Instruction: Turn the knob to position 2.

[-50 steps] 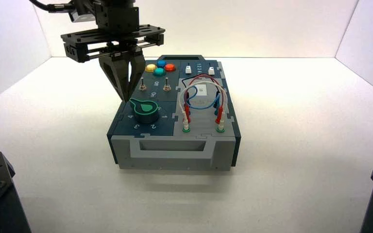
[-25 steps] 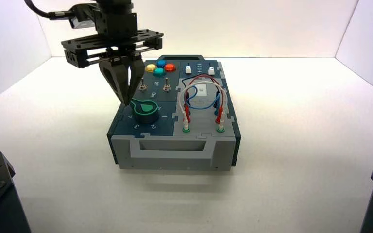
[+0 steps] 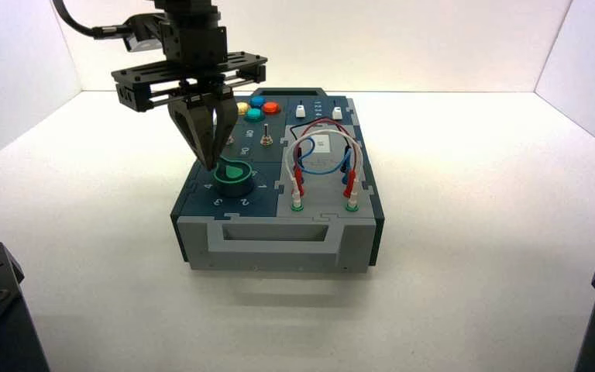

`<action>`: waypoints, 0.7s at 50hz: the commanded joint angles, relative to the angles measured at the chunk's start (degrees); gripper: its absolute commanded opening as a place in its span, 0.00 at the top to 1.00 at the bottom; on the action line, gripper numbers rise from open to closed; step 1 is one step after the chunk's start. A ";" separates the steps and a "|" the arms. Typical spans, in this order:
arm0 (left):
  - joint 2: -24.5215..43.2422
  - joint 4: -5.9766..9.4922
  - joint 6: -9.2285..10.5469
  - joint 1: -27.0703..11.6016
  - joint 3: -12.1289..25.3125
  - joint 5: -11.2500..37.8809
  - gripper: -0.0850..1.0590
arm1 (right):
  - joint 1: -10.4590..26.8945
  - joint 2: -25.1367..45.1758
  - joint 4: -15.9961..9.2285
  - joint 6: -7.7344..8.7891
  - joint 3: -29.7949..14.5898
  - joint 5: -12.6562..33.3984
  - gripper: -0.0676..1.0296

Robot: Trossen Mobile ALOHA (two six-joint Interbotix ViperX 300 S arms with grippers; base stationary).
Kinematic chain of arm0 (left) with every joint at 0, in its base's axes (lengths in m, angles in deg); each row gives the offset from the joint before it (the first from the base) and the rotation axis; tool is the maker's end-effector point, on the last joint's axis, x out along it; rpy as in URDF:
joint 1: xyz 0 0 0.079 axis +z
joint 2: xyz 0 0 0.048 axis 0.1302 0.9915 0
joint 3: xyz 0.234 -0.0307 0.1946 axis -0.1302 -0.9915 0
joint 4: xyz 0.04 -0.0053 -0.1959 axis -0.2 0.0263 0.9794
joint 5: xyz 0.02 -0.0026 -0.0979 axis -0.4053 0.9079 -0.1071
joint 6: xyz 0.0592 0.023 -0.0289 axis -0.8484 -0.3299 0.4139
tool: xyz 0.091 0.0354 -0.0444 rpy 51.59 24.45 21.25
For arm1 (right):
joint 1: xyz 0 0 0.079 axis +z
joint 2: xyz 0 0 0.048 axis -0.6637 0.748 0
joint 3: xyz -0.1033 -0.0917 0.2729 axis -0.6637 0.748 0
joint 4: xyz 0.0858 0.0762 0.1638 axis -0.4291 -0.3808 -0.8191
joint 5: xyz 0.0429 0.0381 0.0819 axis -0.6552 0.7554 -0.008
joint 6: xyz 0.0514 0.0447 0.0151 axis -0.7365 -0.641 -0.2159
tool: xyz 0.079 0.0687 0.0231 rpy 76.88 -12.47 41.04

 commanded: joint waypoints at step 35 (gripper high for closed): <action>0.35 0.09 -0.18 0.09 1.32 -0.09 0.95 | -1.93 0.88 0.00 0.62 -4.39 2.02 0.96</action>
